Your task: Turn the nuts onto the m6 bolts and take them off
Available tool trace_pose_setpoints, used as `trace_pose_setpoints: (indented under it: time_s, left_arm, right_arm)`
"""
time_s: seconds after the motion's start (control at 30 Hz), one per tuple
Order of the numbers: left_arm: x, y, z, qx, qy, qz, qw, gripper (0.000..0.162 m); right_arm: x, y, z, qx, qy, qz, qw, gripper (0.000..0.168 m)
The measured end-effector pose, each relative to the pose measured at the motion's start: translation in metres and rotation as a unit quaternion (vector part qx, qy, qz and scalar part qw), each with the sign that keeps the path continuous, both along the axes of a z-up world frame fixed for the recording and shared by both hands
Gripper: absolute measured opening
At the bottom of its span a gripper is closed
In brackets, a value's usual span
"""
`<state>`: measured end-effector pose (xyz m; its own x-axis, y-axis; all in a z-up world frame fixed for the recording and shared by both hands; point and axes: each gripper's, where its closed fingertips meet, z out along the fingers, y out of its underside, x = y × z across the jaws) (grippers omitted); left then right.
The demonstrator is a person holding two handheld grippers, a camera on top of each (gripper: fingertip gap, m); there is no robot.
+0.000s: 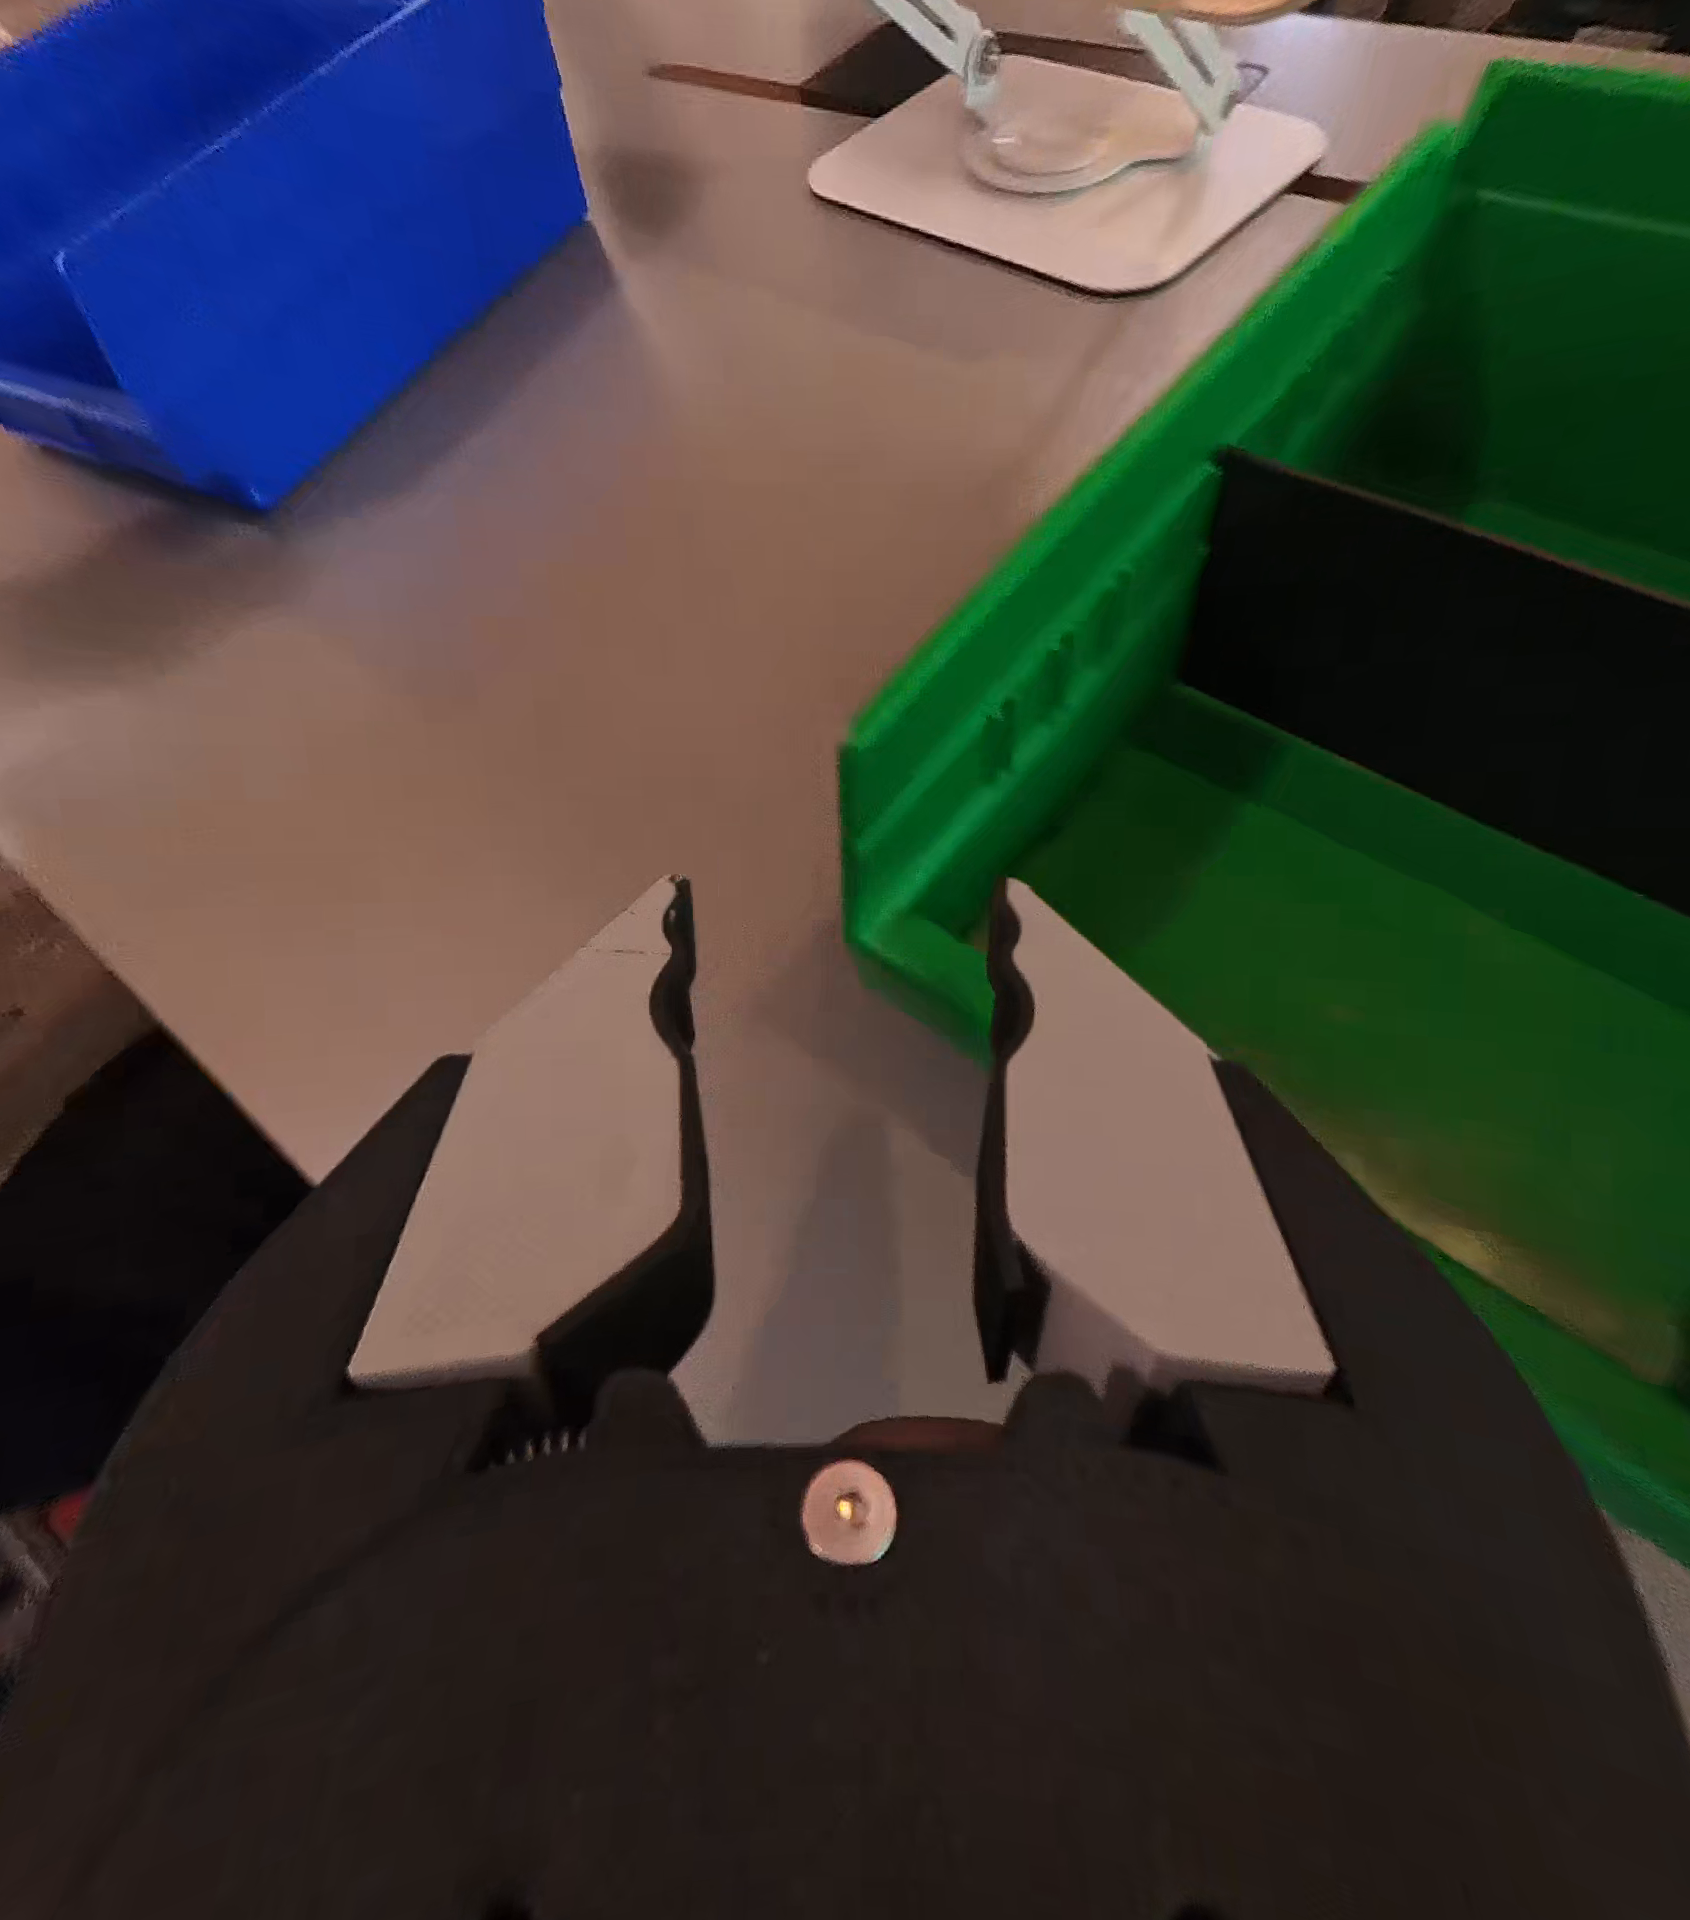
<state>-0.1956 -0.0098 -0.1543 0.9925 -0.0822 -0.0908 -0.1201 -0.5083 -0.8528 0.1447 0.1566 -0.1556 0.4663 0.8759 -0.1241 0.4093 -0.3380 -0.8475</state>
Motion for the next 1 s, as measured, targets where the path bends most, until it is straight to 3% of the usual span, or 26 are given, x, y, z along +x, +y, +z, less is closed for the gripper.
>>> trace_pose_setpoints:
  time_s: [0.03, 0.1, 0.17, 0.2, 0.27, 0.4, 0.53, 0.57, 0.67, 0.73, 0.8, 0.87, 1.0]
  left_arm:
    - [0.014, 0.015, 0.002, 0.015, -0.007, 0.0, 1.0, 0.074]
    - [0.026, 0.045, -0.002, 0.039, -0.027, 0.019, 0.999, 0.059]
    - [0.011, 0.065, -0.013, 0.037, -0.004, 0.071, 0.997, 0.054]
    - [0.001, 0.07, -0.019, 0.033, 0.016, 0.094, 0.995, 0.042]
    - [-0.012, 0.071, -0.024, 0.037, 0.053, 0.109, 0.992, 0.016]
    - [-0.025, 0.052, -0.024, 0.032, 0.053, 0.111, 0.992, 0.012]
    - [-0.042, 0.034, -0.024, 0.033, 0.047, 0.12, 0.991, 0.008]
    - [-0.04, 0.031, -0.024, 0.031, 0.029, 0.116, 0.992, 0.009]
    - [-0.012, 0.013, -0.009, 0.044, -0.032, 0.062, 0.997, 0.053]
    - [0.002, -0.003, 0.003, 0.048, -0.025, 0.032, 0.998, 0.077]
    - [0.032, -0.015, 0.008, 0.038, -0.021, -0.035, 0.998, 0.087]
    - [0.064, -0.018, 0.004, 0.022, -0.016, -0.103, 0.994, 0.096]
    - [0.119, 0.017, -0.005, 0.022, -0.035, -0.2, 0.979, 0.086]
  right_arm:
    - [-0.016, 0.004, -0.004, 0.002, 0.003, -0.012, 1.0, 0.055]
    - [-0.04, 0.02, -0.014, 0.018, 0.002, -0.045, 0.999, 0.063]
    - [-0.047, 0.033, -0.021, 0.034, -0.003, -0.068, 0.997, 0.042]
    - [-0.047, 0.035, -0.023, 0.033, -0.009, -0.072, 0.997, 0.03]
    - [-0.041, 0.035, -0.025, 0.04, -0.02, -0.062, 0.997, 0.024]
    - [-0.014, 0.034, -0.026, 0.064, -0.043, -0.037, 0.996, 0.019]
    - [-0.006, 0.04, -0.027, 0.028, -0.035, -0.017, 0.999, 0.021]
    - [-0.004, 0.041, -0.027, 0.023, -0.033, -0.021, 0.999, 0.02]
    - [0.005, 0.037, -0.009, 0.057, -0.022, -0.043, 0.997, 0.031]
    - [0.011, 0.032, 0.017, 0.119, -0.014, -0.065, 0.991, 0.04]
    - [0.009, 0.027, 0.048, 0.202, 0.008, -0.079, 0.976, 0.05]
    - [-0.012, 0.013, 0.063, 0.229, 0.035, -0.048, 0.972, 0.057]
    - [-0.084, -0.013, 0.046, 0.171, 0.051, 0.065, 0.982, 0.063]
